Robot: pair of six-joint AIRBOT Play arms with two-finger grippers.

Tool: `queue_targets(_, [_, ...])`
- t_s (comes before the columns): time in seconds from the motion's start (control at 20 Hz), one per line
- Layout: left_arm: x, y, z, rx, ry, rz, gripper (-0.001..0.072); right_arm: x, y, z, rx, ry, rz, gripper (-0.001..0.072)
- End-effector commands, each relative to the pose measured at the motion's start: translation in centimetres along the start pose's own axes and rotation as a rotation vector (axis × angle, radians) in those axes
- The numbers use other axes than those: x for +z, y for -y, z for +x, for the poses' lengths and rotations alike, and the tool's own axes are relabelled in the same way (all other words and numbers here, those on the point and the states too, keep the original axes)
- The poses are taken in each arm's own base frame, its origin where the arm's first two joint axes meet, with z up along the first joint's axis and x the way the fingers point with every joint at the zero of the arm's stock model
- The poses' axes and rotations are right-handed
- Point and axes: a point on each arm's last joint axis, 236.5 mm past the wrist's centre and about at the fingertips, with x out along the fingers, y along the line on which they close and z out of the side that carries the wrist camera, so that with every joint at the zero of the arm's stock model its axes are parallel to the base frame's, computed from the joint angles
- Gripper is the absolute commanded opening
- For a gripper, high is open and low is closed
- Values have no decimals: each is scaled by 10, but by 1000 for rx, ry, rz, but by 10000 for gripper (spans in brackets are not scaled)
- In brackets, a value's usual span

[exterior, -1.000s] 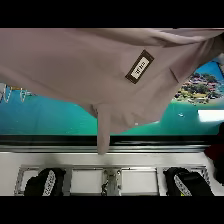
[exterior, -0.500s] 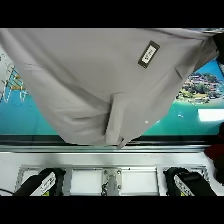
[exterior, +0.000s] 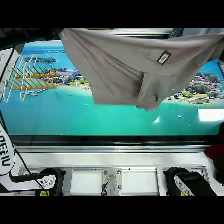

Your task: Fold the clothes and pants, and hang the long-sleeved shirts on hangers.

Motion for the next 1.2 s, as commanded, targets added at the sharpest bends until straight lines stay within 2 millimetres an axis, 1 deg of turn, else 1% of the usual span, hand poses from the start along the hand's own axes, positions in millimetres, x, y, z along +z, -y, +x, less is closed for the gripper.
queue_targets(0.0, [-61, -47, 27, 85, -247, -3, 16, -78, -81, 5, 260, -259, 25, 9])
queue_targets(0.05, [-83, -62, 31, 122, -337, 1, 16, -108, -114, 12, 343, -337, 36, 10])
queue_targets(0.15, [-129, -82, 38, 167, -513, -27, 18, -170, -183, 30, 487, -439, 30, 10])
queue_targets(0.2, [-145, -91, 39, 187, -575, -36, 130, -201, -221, 38, 550, -465, 27, 11])
queue_targets(0.25, [-154, -98, 41, 202, -608, -45, 471, -227, -254, 42, 604, -476, 24, 12])
queue_targets(0.3, [-154, -104, 41, 220, -604, -72, 568, -250, -289, 44, 661, -476, 9, 23])
queue_targets(0.35, [-147, -108, 38, 232, -579, -92, 569, -267, -318, 44, 706, -476, -8, 148])
queue_targets(0.4, [-136, -111, 32, 245, -539, -109, 569, -280, -343, 44, 743, -477, -34, 472])
queue_targets(0.45, [-124, -112, 24, 255, -501, -113, 569, -286, -358, 45, 761, -478, -47, 639])
queue_targets(0.5, [-114, -113, 14, 272, -470, -112, 569, -285, -364, 49, 762, -476, -53, 636])
queue_targets(0.55, [-106, -114, 2, 290, -448, -106, 569, -279, -360, 56, 748, -458, -59, 599])
queue_targets(0.6, [-103, -115, -9, 305, -433, -106, 569, -269, -349, 64, 722, -429, -61, 516])
queue_targets(0.65, [-107, -117, -19, 323, -431, -108, 569, -259, -333, 72, 686, -412, -60, 495])
queue_targets(0.7, [-120, -116, -26, 326, -444, -124, 569, -251, -308, 82, 630, -409, -57, 495])
queue_targets(0.75, [-138, -115, -30, 326, -477, -144, 569, -247, -280, 92, 566, -422, -50, 496])
queue_targets(0.8, [-162, -114, -34, 326, -524, -166, 568, -247, -245, 103, 485, -456, -37, 496])
queue_targets(0.9, [-226, -103, -35, 317, -633, -219, 568, -257, -179, 118, 331, -551, 17, 496])
queue_targets(1.0, [-293, -85, -30, 302, -735, -231, 569, -268, -124, 127, 206, -628, 88, 497])
queue_targets(1.05, [-324, -75, -26, 295, -776, -231, 569, -270, -104, 129, 160, -644, 120, 496])
queue_targets(1.1, [-352, -62, -22, 271, -812, -209, 569, -269, -89, 132, 129, -645, 142, 496])
queue_targets(1.15, [-377, -44, -16, 227, -846, -183, 568, -268, -78, 134, 111, -640, 145, 496])
